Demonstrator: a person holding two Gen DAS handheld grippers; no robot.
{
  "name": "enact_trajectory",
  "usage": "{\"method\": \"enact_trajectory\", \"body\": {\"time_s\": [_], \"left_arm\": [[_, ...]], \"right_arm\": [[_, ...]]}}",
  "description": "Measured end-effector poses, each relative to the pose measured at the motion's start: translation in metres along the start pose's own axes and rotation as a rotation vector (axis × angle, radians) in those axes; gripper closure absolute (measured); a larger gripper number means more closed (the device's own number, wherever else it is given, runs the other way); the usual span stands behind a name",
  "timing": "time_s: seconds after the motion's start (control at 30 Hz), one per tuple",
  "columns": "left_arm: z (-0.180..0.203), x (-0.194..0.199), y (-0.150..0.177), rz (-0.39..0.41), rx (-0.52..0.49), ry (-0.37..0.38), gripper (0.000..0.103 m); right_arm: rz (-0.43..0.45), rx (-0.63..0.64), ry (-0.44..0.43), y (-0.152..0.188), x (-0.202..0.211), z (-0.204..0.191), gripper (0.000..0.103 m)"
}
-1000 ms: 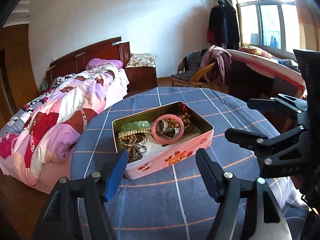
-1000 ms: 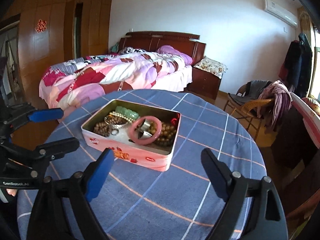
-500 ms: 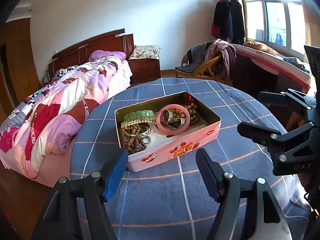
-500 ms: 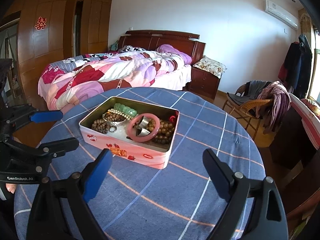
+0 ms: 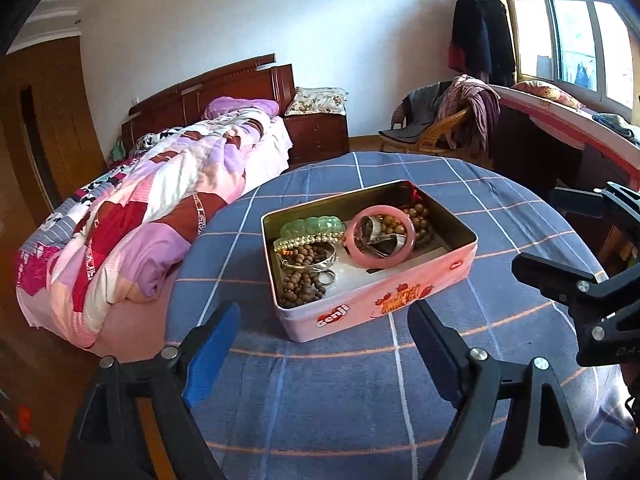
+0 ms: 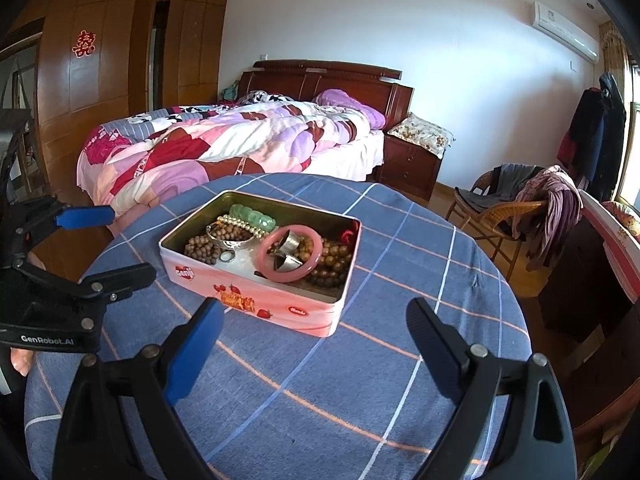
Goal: Organize jewelry
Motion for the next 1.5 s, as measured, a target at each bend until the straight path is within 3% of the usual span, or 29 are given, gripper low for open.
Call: {"method": "enact_trajectory", "body": {"time_s": [1.5], "left_arm": [[-0.016, 0.000, 0.001, 0.000, 0.040, -0.029, 0.014]], "right_arm": [[0.015, 0.006, 0.005, -0.001, 0.001, -0.003, 0.009]]}}
Point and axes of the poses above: each gripper's, at about its wrist camera, not at the fingertips, and x roughly against the way its jaws point, z to its right, y to its underside, the point moved 7 cm from there along -x, roughly the way its jaws point, and after that the axes turned 1 degree about -x, right-handed, at the moved point
